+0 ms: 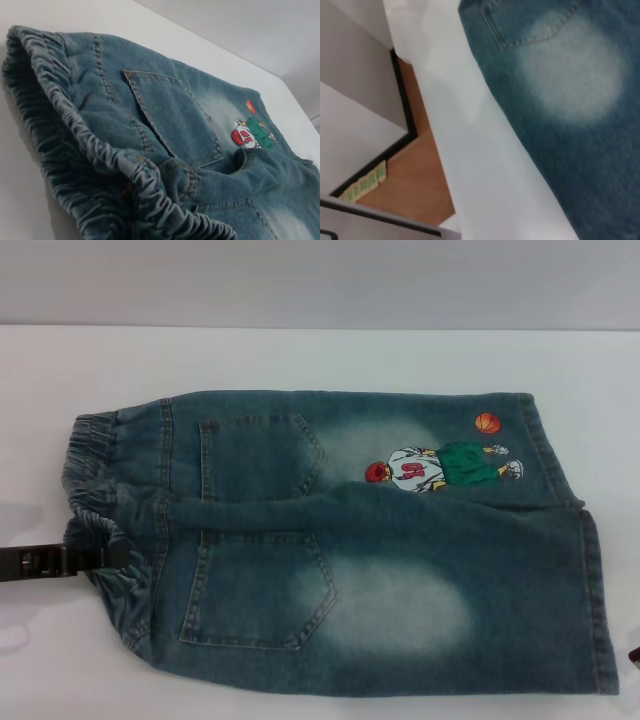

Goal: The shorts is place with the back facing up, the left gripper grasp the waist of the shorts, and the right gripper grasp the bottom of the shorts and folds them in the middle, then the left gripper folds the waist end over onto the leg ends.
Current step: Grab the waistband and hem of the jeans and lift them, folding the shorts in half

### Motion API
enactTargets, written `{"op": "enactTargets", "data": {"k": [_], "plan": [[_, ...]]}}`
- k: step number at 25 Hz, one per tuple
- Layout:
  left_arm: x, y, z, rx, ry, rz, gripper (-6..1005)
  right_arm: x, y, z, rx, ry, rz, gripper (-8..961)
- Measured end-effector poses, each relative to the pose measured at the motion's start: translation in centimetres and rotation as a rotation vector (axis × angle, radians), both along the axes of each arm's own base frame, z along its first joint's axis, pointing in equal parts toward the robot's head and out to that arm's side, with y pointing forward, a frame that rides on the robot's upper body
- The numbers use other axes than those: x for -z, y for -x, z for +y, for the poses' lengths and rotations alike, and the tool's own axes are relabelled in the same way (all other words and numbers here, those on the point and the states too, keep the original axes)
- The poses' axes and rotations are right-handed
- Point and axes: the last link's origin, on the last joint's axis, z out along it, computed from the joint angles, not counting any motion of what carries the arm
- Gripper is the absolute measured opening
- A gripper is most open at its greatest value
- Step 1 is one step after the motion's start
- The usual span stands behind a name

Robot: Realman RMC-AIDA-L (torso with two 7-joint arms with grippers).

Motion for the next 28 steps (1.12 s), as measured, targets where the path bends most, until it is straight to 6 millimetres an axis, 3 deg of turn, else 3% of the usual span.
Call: {"op": "enactTargets", "data": {"k": [15,28], "plan": [[0.0,-0.2,0.3,0.003,-0.003,0.001,91,0.0,-0.5,0.7,-0.001,0.026,-0.117,633],[0.1,-0.4,0.6,0.000,-0.004,-0.005,98,1.7,-0.6,1.2,-0.026,0.035,-0.189,633]]}}
